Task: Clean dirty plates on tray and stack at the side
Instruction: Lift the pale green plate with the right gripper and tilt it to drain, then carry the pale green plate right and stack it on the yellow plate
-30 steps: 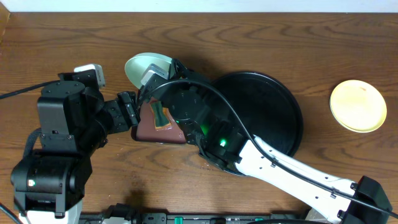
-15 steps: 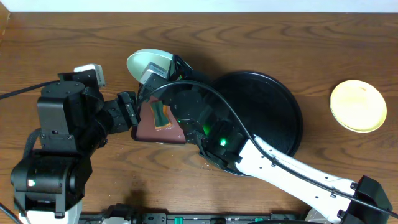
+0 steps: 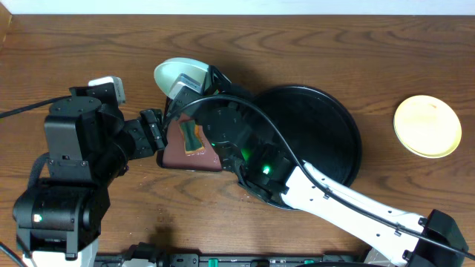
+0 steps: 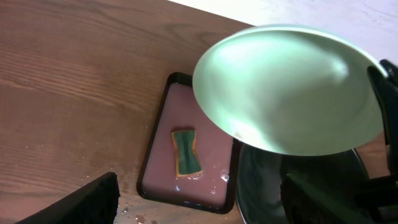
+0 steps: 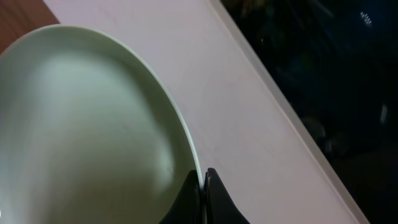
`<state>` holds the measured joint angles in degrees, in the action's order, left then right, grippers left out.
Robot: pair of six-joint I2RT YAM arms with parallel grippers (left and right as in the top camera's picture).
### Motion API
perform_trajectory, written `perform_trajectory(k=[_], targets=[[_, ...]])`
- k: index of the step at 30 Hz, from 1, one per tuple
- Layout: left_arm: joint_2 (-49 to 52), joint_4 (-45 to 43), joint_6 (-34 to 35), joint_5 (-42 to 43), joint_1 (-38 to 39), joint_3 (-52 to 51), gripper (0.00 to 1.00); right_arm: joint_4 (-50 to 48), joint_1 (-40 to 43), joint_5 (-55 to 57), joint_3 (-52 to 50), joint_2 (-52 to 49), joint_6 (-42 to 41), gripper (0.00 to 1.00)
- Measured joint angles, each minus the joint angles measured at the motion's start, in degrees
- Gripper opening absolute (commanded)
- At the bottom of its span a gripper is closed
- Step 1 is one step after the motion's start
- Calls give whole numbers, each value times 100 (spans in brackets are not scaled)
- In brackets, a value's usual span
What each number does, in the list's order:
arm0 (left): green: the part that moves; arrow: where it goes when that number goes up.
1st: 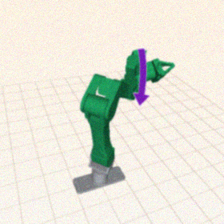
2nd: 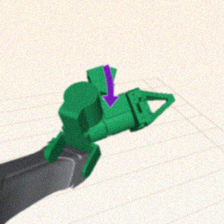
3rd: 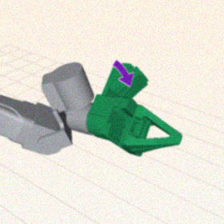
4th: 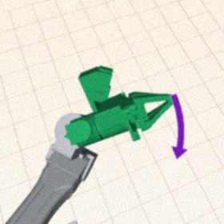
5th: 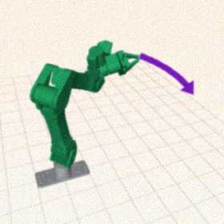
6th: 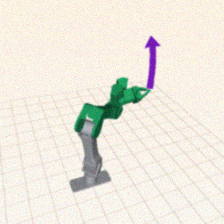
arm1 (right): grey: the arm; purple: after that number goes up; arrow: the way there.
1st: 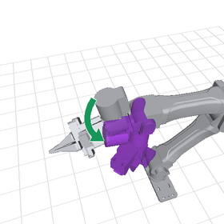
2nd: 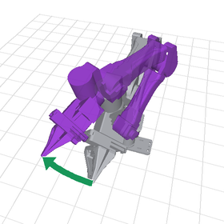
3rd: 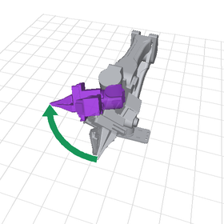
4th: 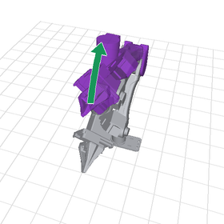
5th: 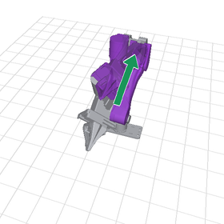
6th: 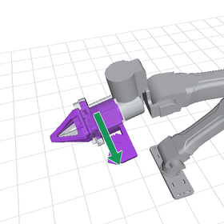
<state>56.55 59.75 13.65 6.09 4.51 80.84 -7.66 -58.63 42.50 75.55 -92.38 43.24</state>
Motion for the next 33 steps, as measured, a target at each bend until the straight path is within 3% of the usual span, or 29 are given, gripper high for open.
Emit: perform_trajectory(k=[28, 33], targets=[[2, 2, 0, 0, 0, 0, 84, -160, 63, 780, 17, -264, -238, 1], [2, 4, 0, 0, 0, 0, 84, 645, 66, 719, 35, -295, -879, 1]])
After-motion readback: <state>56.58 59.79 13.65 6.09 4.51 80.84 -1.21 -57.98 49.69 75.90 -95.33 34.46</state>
